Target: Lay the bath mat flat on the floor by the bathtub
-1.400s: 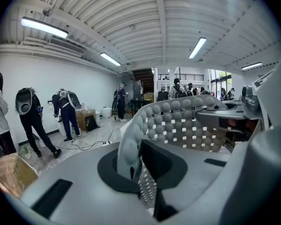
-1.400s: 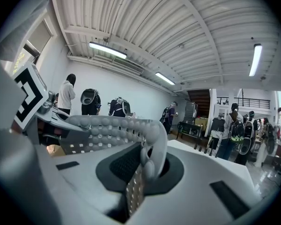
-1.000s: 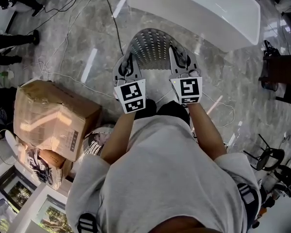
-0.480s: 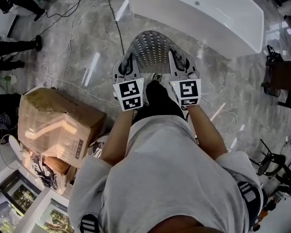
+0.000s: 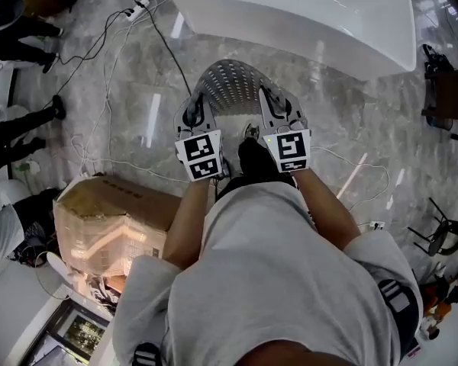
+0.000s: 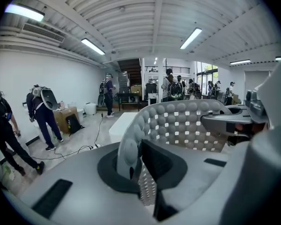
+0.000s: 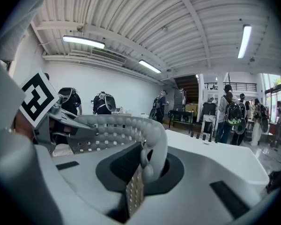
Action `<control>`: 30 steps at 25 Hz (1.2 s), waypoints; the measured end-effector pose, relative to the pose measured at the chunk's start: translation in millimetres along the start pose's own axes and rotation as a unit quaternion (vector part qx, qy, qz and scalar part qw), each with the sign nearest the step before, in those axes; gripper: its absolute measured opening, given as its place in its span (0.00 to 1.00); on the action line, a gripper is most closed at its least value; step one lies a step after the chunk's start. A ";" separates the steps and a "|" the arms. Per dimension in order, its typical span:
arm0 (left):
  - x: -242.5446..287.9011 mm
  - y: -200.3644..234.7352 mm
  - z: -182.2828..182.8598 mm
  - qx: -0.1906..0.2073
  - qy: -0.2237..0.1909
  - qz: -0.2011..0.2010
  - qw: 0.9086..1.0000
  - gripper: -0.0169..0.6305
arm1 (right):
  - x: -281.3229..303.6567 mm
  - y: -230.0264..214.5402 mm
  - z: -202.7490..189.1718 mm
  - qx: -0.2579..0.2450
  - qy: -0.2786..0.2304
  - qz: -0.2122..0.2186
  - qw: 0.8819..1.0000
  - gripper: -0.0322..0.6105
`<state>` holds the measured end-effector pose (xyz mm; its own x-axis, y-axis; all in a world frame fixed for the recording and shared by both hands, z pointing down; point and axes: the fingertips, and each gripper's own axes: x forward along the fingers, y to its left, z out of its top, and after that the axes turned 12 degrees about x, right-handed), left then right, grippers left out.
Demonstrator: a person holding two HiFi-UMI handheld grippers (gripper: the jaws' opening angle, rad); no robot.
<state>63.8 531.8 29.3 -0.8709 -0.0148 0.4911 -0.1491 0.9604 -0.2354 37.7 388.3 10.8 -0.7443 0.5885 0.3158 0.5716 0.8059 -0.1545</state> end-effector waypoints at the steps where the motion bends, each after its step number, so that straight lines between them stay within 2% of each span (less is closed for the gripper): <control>1: 10.6 -0.9 4.5 0.005 0.001 -0.007 1.000 0.07 | 4.3 -8.9 0.8 0.007 -0.001 -0.008 1.000 0.09; 10: 96.5 -10.9 32.2 0.030 0.010 -0.049 0.998 0.07 | 44.7 -68.1 4.8 0.025 0.000 -0.046 0.999 0.09; 19: 142.3 -8.8 37.5 0.053 0.024 -0.096 0.994 0.07 | 71.1 -88.7 -2.6 0.056 0.013 -0.098 0.994 0.09; 24: 181.8 -10.2 31.7 0.089 0.029 -0.150 0.984 0.07 | 84.3 -96.2 -24.4 0.081 0.032 -0.138 0.987 0.09; 30: 241.3 -14.8 22.4 0.127 0.032 -0.230 0.964 0.07 | 113.7 -112.4 -53.8 0.119 0.055 -0.208 0.969 0.09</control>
<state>-154.6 507.8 132.5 -0.6554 -0.3988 0.6415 -0.6306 0.7563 -0.1741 -92.6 361.0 114.4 -0.8440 0.2101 0.4935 0.1248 0.9718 -0.2003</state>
